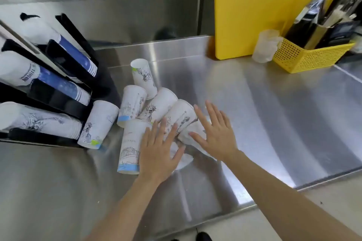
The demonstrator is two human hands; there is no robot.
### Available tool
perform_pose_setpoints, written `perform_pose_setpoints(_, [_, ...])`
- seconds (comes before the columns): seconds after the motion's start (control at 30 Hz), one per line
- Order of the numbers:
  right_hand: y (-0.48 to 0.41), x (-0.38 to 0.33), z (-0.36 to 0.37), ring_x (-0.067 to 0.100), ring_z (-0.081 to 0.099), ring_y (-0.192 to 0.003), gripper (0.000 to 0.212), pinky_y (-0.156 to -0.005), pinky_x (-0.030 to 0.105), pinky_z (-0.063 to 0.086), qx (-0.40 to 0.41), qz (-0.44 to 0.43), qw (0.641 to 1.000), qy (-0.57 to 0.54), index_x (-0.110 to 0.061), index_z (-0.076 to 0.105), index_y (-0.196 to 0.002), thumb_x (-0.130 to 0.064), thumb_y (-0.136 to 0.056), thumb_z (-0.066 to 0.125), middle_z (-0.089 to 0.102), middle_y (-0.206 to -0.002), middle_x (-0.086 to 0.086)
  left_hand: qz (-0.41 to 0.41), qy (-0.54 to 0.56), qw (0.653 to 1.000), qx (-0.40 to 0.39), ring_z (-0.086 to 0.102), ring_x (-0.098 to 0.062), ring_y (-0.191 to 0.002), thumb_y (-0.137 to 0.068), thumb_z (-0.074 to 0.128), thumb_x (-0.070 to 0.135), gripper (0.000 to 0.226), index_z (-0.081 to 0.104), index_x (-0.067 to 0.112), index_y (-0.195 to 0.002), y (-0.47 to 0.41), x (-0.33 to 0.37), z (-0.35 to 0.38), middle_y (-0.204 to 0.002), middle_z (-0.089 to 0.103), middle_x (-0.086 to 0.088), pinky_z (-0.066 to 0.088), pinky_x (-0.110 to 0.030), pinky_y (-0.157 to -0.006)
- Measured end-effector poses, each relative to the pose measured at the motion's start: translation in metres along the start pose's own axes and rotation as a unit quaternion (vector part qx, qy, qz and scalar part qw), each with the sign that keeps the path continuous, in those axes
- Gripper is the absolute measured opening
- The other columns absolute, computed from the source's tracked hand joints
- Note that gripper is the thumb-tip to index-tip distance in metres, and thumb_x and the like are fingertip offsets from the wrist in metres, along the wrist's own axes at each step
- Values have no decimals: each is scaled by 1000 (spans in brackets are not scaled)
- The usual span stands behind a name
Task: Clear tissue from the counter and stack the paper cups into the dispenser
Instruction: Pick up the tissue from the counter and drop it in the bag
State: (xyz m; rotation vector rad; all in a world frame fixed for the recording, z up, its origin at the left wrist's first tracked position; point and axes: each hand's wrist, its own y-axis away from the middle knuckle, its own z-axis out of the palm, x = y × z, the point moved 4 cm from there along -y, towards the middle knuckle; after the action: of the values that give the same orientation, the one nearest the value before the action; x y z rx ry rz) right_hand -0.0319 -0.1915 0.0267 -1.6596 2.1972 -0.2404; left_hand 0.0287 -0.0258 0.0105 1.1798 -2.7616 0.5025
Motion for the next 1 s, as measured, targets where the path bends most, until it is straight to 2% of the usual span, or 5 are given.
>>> perform_pose_setpoints(0.27, [37,3,35,36,56,-116,54,-89,46,48,-80,-22,996,17,-9,56,-121,-44,-81,61,58,-128,20,108,-6,994,-9,46,-34,-128,-87,45,34,36,67,20,-112,34,9,33,-137,53,-13,23,-44,-108])
perform_pose_setpoints(0.53, [33,5,36,42,58,-73,21,-62,45,47,-114,10,989,-91,6,57,-85,5,-76,38,62,-84,27,77,92,992,27,65,-31,-68,-89,47,15,25,67,3,-79,20,18,21,-73,67,-11,37,-31,-74])
perform_pose_setpoints(0.67, [23,13,22,41,57,-83,30,-66,46,46,-77,62,982,-162,5,53,-103,10,-75,43,62,-95,26,26,171,985,-19,64,-34,-81,-94,45,15,25,63,0,-102,7,26,16,-89,67,-17,52,-41,-67])
perform_pose_setpoints(0.83, [16,25,-4,32,57,-60,31,-52,38,46,23,91,982,-165,0,58,-80,-29,-82,48,62,-70,16,7,221,975,28,61,-31,-79,-92,43,32,31,59,6,-92,-17,41,10,-87,63,-11,51,-38,-59])
perform_pose_setpoints(1.0, [8,55,-5,30,48,-62,5,-55,30,38,43,144,964,-218,4,56,-73,8,-72,58,46,-75,14,-41,187,981,7,57,-32,-77,-85,61,30,26,55,5,-85,-36,49,30,-90,55,-14,43,-37,-57])
